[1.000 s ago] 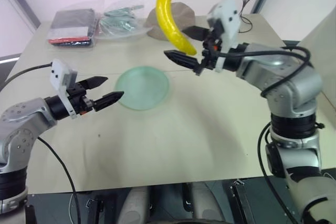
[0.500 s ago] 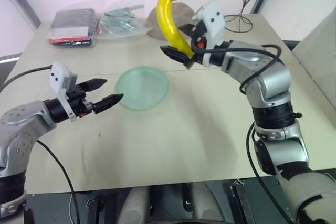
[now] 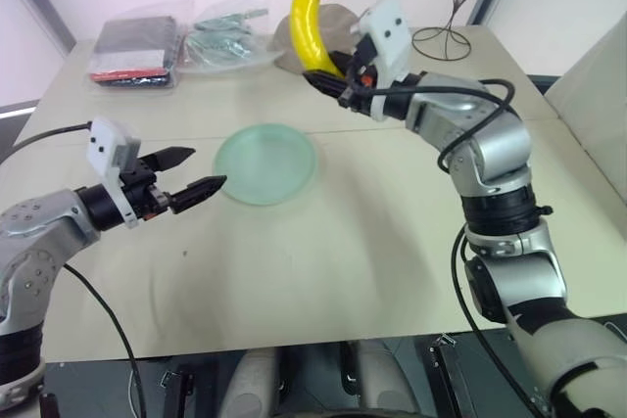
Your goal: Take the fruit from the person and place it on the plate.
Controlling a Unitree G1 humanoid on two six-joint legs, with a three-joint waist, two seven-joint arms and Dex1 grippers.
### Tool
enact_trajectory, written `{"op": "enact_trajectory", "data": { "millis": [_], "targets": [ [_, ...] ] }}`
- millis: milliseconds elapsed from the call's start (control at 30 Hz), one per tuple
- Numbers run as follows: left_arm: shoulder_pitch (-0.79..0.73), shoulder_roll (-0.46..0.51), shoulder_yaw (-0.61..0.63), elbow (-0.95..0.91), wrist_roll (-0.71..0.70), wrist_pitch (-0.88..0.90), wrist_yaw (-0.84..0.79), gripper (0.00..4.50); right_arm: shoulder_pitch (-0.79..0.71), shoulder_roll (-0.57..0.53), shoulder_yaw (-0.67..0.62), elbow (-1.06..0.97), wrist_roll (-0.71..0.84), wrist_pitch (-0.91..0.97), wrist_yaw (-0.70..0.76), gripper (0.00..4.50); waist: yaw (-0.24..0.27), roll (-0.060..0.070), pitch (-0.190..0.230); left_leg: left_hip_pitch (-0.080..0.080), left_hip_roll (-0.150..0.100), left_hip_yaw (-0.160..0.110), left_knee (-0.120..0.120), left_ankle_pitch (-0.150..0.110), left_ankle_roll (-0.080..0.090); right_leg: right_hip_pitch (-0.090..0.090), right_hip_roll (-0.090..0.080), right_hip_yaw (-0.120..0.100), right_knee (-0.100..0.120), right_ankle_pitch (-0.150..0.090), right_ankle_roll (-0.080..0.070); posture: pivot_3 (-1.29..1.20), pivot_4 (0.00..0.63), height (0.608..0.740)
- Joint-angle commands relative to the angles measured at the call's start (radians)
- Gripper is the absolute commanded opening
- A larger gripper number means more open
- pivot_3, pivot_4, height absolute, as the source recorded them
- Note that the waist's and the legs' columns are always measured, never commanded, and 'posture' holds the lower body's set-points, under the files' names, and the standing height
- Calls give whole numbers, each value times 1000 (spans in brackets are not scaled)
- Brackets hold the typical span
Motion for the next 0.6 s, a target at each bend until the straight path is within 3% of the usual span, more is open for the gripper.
{"op": "enact_trajectory", "data": {
  "millis": [33, 300, 600],
  "targets": [
    [-2, 15, 32, -30, 1, -20, 0, 4500, -36, 9, -20, -17, -4, -21, 3, 1192, 0, 0, 0, 0, 0, 0, 0, 0, 0, 0, 0, 0, 0, 0, 0, 0, 150, 740],
    [-2, 21, 51, -16, -6, -13, -3, 4500, -1, 29, 11, -49, 36, 51, 58, 1192, -1, 0, 0, 0, 0, 0, 0, 0, 0, 0, 0, 0, 0, 0, 0, 0, 150, 740],
    [24, 35, 112, -23, -10, -2, 8, 4500, -8, 272, -36, 87, 133, 187, -8, 1192, -3, 0, 0, 0, 0, 0, -1, 0, 0, -1, 0, 0, 0, 0, 0, 0, 150, 740]
  ]
}}
